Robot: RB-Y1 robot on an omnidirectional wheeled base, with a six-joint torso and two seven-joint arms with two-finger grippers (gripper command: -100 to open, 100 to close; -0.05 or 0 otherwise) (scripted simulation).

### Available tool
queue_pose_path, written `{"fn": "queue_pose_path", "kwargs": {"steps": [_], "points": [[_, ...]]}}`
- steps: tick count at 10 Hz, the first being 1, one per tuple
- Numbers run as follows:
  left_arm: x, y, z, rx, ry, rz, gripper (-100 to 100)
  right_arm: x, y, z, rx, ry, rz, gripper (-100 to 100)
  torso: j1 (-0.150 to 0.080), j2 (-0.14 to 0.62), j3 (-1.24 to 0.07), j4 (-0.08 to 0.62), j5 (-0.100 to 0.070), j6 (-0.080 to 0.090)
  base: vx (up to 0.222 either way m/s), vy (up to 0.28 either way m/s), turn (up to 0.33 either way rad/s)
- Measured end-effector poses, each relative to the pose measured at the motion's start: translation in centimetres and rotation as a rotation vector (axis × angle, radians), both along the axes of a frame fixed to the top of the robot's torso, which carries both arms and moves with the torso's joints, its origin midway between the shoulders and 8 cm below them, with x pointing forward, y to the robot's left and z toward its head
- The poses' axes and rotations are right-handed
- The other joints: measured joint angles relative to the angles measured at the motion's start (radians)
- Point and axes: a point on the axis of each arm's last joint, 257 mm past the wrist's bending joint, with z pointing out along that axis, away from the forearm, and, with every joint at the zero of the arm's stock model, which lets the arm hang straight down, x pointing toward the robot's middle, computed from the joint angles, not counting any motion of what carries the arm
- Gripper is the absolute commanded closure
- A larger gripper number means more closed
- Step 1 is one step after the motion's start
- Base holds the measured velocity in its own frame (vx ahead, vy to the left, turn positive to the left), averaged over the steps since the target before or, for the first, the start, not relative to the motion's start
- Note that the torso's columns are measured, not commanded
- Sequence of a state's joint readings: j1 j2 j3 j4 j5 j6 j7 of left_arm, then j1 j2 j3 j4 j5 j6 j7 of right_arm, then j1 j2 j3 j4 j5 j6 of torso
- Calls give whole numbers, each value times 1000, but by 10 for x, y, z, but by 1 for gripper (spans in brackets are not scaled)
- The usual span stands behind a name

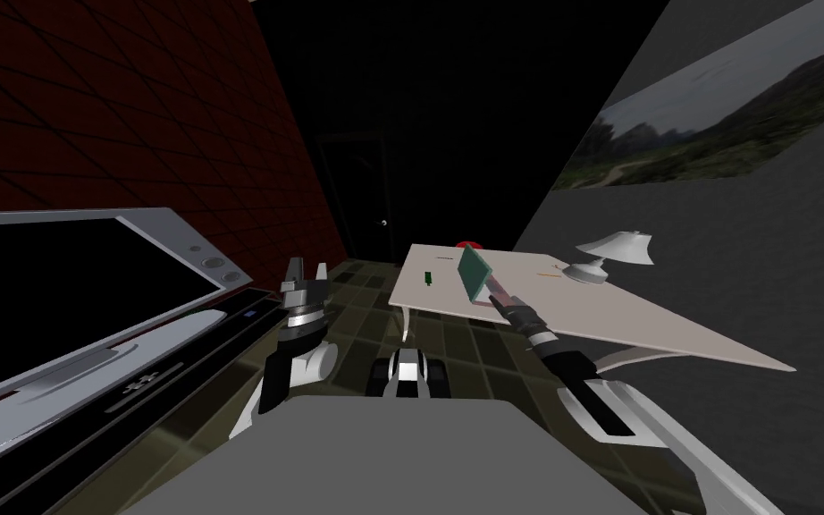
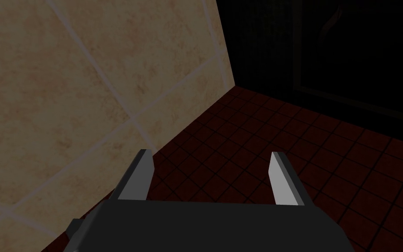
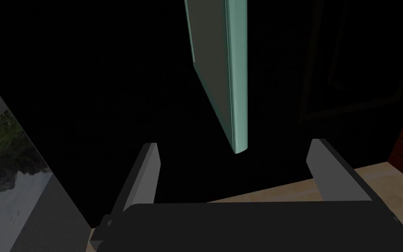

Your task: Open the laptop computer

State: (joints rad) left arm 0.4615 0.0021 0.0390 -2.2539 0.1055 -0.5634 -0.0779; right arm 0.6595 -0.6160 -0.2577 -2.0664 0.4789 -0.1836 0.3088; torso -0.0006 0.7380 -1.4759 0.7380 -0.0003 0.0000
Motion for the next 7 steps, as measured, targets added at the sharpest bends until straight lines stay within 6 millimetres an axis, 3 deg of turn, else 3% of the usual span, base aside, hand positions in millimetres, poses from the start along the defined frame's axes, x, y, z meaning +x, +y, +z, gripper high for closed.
{"fn": "queue_pose_path", "kwargs": {"steps": [7], "points": [[0, 0, 0, 0, 0, 0, 0, -8, -79, -3, -409, 126, -64, -100, -2, 1, 1, 0, -1, 0, 55, 123, -13]]}}
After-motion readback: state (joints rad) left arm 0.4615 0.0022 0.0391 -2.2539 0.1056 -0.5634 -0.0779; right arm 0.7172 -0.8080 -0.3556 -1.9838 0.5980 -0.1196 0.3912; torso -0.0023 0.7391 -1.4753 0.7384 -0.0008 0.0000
